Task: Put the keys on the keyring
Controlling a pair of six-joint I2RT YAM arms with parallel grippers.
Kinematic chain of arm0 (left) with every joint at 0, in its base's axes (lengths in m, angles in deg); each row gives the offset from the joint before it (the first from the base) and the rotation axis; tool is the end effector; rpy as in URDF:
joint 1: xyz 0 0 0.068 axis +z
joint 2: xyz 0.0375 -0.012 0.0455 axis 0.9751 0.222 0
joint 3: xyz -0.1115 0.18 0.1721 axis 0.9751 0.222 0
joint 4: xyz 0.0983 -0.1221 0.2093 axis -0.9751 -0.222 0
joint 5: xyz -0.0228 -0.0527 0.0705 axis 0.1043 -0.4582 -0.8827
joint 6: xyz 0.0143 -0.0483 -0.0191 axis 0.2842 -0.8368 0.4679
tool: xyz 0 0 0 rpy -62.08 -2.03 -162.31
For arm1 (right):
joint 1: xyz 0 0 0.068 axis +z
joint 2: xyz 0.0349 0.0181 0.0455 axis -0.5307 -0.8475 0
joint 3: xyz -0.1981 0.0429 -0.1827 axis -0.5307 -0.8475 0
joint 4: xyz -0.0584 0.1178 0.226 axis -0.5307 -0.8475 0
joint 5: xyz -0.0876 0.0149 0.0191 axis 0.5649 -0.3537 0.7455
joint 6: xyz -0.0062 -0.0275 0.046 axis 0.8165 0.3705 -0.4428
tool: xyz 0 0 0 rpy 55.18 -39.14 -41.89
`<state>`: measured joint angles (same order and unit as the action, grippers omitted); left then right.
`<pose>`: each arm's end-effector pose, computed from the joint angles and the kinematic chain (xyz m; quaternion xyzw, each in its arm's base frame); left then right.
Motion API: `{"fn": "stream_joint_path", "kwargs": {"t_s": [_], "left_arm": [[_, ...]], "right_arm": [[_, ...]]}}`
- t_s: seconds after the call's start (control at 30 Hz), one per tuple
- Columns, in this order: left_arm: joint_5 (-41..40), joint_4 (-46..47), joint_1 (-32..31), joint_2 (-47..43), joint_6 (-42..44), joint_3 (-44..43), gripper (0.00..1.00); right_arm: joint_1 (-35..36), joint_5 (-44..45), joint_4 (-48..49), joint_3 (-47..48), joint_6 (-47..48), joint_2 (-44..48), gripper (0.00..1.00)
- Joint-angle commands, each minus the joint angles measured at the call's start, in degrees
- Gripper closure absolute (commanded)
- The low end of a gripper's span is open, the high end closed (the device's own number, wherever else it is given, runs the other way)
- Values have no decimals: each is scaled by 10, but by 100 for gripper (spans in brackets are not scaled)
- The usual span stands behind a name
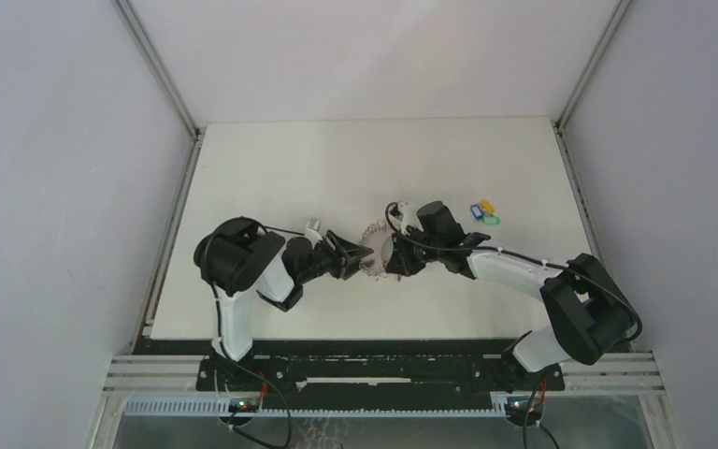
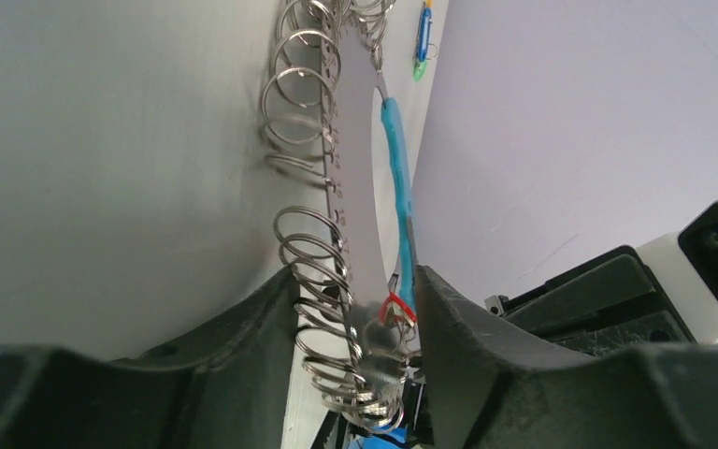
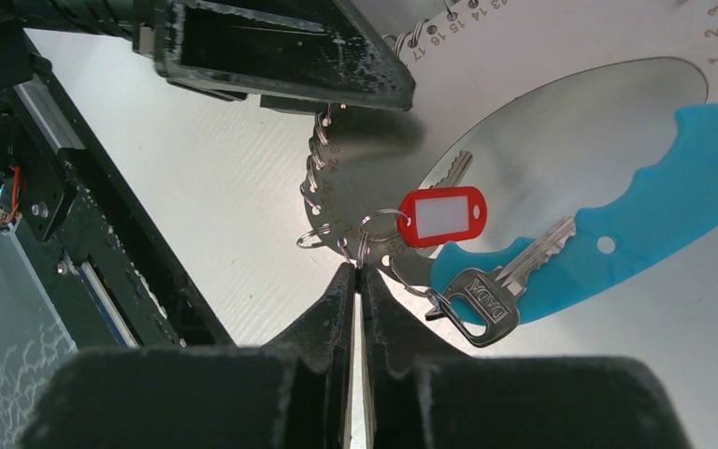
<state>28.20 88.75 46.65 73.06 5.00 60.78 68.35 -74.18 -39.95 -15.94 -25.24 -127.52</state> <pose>0.2356 -0.1551 0.0773 -0.2523 0.7559 -0.5773 0.1779 0.2248 0.1845 0.1859 -0.2597 0.8671 0.3443 0.2492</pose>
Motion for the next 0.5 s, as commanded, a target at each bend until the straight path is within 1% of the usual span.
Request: {"fn": "stream_joint_path", "kwargs": {"t_s": [0.0,0.2,0.3,0.37,0.47], "left_arm": [[3,32,-3,6,3,-23,52],[-9,43,-3,-32,27,-10,74],[-12,44,-3,-60,45,-3,82],[-13,43,-3,-79,60,2,88],[-10,37,1,-112,87,6,95]], "right_arm": [[9,-7,32,3,-12,16,100],[10,8,28,-2,-14,34,100],[10,15,20,-3,-15,50,99],[9,22,15,-6,-17,69,93],[3,32,8,-16,-19,110,81]]}}
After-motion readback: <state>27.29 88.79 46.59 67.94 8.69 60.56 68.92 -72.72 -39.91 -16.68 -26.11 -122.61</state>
